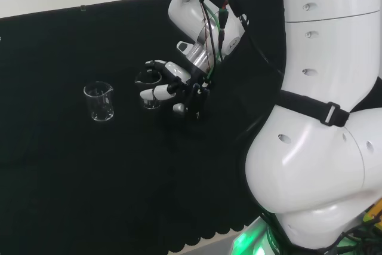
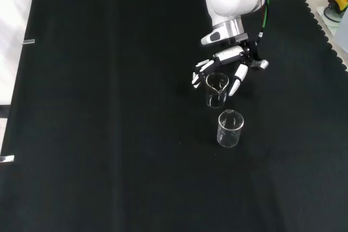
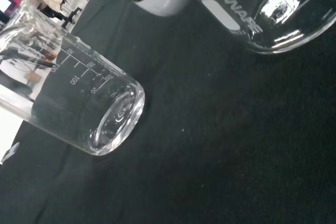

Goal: Place the beaker back on the table.

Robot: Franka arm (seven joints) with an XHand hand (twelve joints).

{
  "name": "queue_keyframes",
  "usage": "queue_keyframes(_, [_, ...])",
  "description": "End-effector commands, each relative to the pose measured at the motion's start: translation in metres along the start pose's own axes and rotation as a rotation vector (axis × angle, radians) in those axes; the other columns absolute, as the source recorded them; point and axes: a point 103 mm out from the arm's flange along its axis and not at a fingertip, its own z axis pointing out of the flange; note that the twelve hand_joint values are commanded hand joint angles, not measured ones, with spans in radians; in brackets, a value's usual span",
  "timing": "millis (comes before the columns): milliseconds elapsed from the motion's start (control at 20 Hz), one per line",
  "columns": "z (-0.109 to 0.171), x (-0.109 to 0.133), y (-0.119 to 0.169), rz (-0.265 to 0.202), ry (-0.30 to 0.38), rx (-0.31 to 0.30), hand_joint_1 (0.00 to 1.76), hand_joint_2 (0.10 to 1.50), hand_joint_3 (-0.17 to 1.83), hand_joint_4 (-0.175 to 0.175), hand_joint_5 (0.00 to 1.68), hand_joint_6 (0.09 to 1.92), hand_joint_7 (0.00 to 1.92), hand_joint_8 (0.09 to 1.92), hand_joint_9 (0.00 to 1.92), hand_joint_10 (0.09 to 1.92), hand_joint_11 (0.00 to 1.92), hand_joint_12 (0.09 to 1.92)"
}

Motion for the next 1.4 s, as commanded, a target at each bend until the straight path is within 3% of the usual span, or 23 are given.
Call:
queue_keyframes(50, [0.001, 0.001, -0.002, 0.0, -0.008, 0.014, 1.03, 0.88, -0.17, -0.058, 0.31, 0.15, 0.48, 0.09, 0.52, 0.09, 0.0, 1.08])
queue_keyframes(500, [-0.003, 0.004, -0.011, -0.011, -0.031, 0.021, 1.0, 0.87, -0.17, -0.068, 0.29, 0.09, 0.44, 0.09, 0.48, 0.09, 0.0, 1.02])
queue_keyframes(1400, [-0.056, 0.007, -0.042, -0.01, -0.058, -0.019, 0.99, 0.87, -0.17, -0.071, 0.31, 0.09, 0.48, 0.09, 0.51, 0.09, 0.0, 1.1])
